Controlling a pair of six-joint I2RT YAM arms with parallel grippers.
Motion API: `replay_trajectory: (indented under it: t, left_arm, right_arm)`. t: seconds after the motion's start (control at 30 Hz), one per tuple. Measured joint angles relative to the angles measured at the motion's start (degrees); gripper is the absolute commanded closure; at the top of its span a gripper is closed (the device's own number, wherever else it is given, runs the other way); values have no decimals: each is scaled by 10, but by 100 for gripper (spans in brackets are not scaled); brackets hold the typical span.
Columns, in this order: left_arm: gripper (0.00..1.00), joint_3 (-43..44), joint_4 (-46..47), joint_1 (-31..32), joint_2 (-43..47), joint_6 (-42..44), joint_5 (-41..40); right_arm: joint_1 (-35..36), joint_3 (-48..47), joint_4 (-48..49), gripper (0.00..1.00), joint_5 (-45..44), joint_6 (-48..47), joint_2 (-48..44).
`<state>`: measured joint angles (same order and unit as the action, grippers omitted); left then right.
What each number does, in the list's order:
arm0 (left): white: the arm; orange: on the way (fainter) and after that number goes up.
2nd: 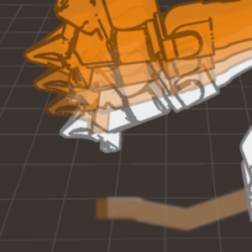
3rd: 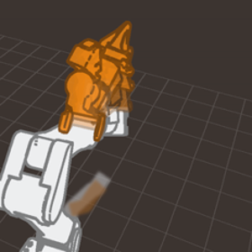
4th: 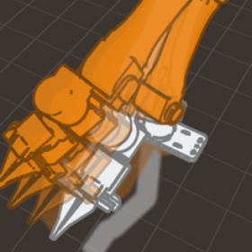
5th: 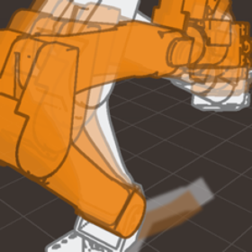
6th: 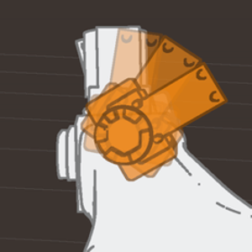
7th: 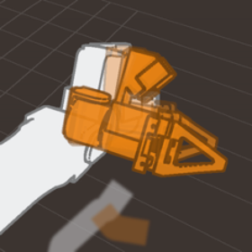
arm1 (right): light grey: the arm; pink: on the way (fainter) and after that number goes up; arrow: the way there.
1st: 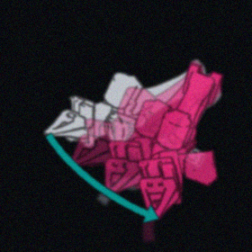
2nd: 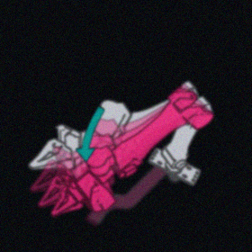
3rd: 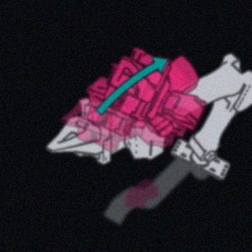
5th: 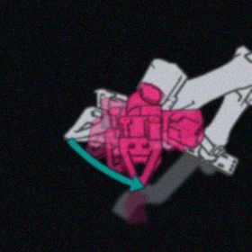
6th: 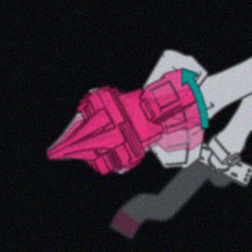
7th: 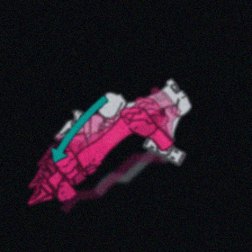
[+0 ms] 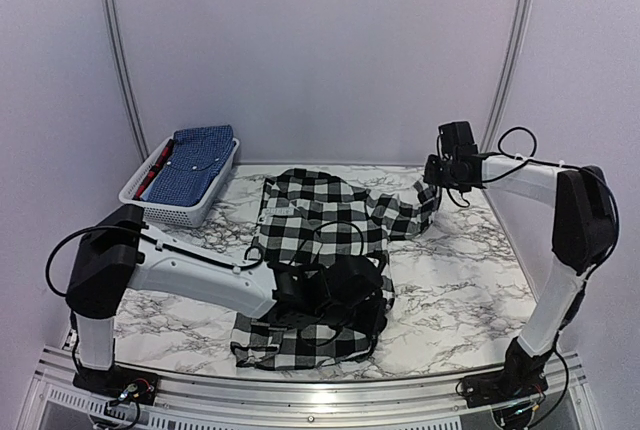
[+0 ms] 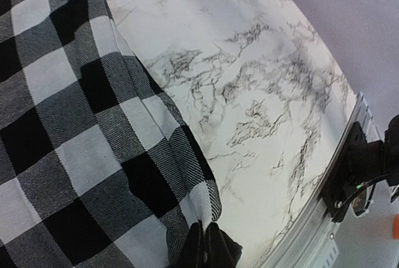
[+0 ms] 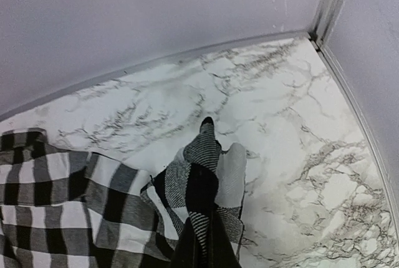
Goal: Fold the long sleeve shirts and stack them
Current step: Pick up the 1/3-folded shirt from the center of the board, then fold the 1/3-folded shirt at the center of the board.
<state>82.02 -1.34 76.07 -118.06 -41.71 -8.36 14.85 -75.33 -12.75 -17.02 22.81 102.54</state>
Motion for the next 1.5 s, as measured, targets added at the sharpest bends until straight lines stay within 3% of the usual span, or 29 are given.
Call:
replay_trajectory:
  t: [0.17,0.37,0.8,1.17,1.5]
  left_arm:
    - [100,-103,71,3,81,-55,-50]
    - [100,-152,103,22,110,-102,-106]
    - [100,-312,88,43,244,-211,-207]
    - [100,-370,72,60,284,-265,-224]
    - [100,-378,59,62,288,-284,-224]
  right_arm:
    - [48,-75,-9,100,17,1,-17]
    - [113,-161,-18,100,51,12,11]
    - [253,-473,-40,100,106,41,218]
    - [279,-487,43,100,181,88,311]
    - [297,-499,118,100,193,102,313]
